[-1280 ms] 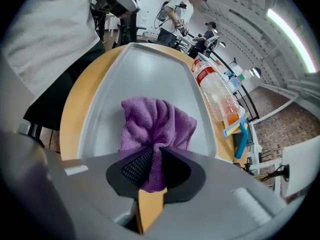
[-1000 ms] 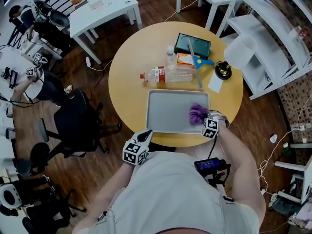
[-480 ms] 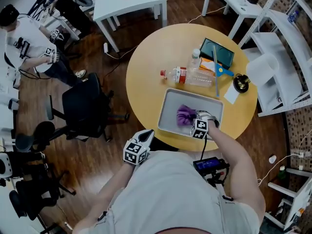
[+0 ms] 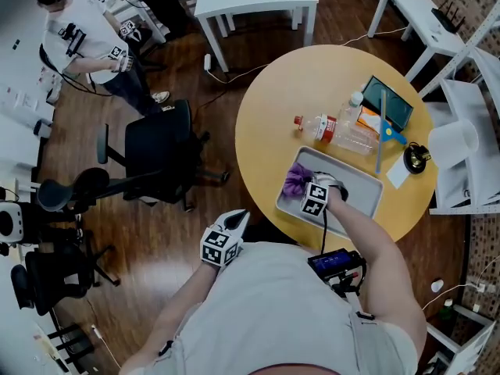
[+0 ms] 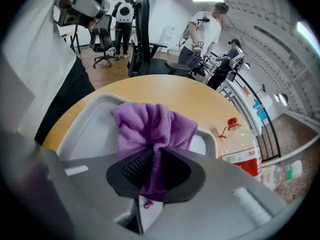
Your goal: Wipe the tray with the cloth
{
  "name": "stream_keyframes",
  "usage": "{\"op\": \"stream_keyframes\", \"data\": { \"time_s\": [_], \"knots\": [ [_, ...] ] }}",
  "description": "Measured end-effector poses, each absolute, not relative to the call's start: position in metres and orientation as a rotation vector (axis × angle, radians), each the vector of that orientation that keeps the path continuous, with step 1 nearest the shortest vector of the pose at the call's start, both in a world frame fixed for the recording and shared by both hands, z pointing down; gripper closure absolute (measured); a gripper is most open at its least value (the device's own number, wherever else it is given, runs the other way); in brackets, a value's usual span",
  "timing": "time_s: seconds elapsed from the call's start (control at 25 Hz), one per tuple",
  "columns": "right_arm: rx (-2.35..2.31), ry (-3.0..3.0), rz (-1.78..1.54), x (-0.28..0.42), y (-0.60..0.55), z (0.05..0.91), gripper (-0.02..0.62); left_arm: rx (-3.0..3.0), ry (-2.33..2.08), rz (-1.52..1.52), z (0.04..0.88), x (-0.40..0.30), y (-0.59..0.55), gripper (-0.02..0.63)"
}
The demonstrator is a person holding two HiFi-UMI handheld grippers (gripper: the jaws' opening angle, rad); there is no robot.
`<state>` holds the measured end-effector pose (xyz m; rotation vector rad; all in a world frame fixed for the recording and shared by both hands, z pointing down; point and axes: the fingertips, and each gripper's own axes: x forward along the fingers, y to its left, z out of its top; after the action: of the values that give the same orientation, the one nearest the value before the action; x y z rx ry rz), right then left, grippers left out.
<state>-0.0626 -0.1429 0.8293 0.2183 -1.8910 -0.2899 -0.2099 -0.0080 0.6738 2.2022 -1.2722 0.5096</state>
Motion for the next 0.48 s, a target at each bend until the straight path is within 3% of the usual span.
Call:
{"op": "stream_keyframes", "data": {
  "time_s": [0.24,0.48],
  "knots": [
    [0.233,-1.794,-0.485,-0.07,-0.162,0.831,0.542,2.202,-1.272,0.522,0.674,-0.214,-0.011,0.606],
    [0.29,-1.784,-0.374,-0.03,-0.165,0.834,0.547,2.253,-1.216,0.54,0.673,-0.195,-0.021,0.606]
  ]
}}
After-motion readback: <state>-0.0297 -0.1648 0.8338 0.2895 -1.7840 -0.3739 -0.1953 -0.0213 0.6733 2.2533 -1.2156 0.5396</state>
